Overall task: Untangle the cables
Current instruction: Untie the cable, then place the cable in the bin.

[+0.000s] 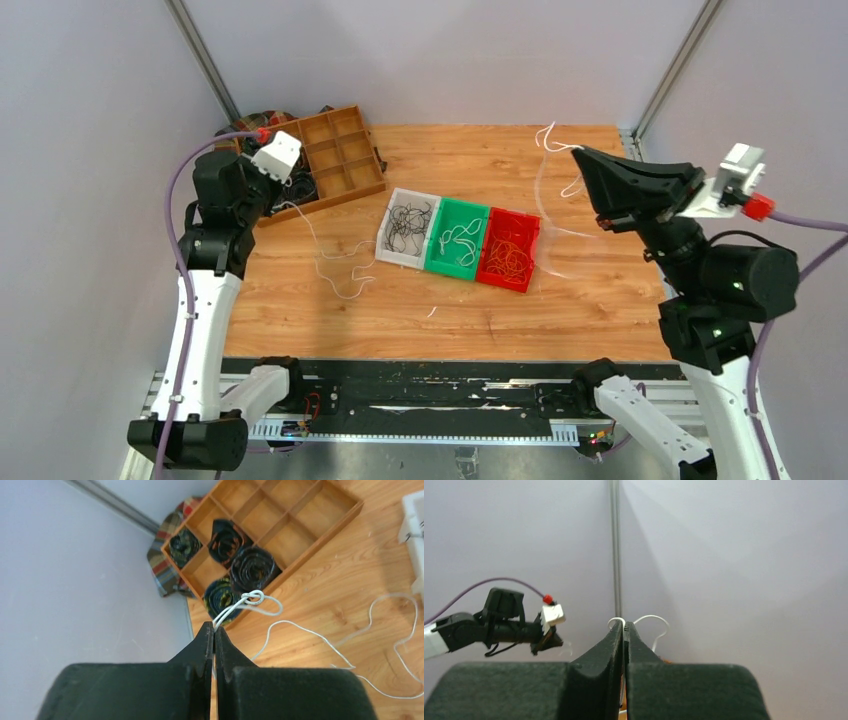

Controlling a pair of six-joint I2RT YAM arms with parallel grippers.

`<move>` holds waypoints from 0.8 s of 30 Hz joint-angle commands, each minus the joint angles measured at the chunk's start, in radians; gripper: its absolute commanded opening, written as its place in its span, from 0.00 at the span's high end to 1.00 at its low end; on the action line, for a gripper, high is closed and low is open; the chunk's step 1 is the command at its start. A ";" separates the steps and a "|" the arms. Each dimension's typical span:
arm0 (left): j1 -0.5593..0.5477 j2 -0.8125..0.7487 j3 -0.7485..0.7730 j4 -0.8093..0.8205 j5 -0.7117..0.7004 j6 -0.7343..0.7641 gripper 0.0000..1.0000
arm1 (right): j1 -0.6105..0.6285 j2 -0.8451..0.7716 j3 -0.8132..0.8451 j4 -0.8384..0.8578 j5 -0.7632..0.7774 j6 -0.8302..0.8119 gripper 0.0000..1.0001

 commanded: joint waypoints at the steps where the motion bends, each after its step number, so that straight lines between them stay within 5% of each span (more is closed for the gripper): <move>1: 0.062 -0.022 -0.072 0.061 0.040 0.035 0.99 | -0.018 -0.019 0.089 -0.046 0.104 -0.115 0.99; 24: 0.088 -0.089 0.069 -0.145 0.510 -0.105 0.99 | -0.017 0.322 0.002 0.022 -0.143 -0.014 0.99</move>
